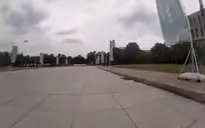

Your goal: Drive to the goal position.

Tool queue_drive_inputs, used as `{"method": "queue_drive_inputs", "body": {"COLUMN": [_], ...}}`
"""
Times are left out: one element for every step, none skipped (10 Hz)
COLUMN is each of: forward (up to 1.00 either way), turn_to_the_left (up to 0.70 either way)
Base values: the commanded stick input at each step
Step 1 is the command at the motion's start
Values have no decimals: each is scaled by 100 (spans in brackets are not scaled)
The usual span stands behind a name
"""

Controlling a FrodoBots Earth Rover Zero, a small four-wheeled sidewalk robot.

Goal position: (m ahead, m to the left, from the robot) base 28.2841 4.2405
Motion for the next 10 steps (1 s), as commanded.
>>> {"method": "queue_drive_inputs", "body": {"forward": [60,60,60,60,60,60,60,60,60,60], "turn_to_the_left": [1,9,15,15,15,15,15,15,15,15]}}
